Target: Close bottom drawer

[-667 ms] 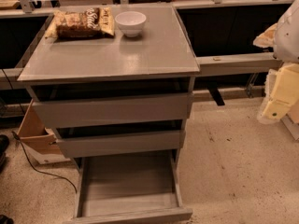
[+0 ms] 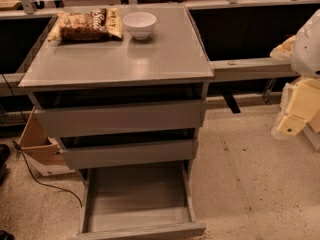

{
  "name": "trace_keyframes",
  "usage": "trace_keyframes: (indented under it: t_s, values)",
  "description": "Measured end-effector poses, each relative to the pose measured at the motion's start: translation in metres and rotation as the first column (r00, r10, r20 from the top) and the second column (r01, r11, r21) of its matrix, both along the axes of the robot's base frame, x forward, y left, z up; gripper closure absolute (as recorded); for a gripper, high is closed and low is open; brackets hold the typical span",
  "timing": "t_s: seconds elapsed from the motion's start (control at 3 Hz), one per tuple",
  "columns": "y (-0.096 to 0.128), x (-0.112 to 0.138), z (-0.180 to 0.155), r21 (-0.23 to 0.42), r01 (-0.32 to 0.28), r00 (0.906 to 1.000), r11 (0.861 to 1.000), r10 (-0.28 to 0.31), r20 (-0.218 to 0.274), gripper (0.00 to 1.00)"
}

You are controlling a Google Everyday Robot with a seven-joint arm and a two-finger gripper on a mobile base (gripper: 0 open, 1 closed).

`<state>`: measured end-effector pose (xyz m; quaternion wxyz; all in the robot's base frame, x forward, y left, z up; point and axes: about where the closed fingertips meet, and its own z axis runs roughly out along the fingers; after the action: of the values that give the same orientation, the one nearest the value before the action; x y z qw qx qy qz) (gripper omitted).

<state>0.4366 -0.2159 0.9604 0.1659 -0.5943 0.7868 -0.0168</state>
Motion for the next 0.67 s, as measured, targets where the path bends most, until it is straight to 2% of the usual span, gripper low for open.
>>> trace_keyframes:
  t_s: [0.33,0.67]
  values:
    - [0.011,-0.007,-0.030,0.063,0.005,0.9999,0.998,-0.005,-0.011,0.00]
    - [0.033,-0.014,-0.092,0.127,-0.008,0.9998,0.992,0.010,-0.018,0.00]
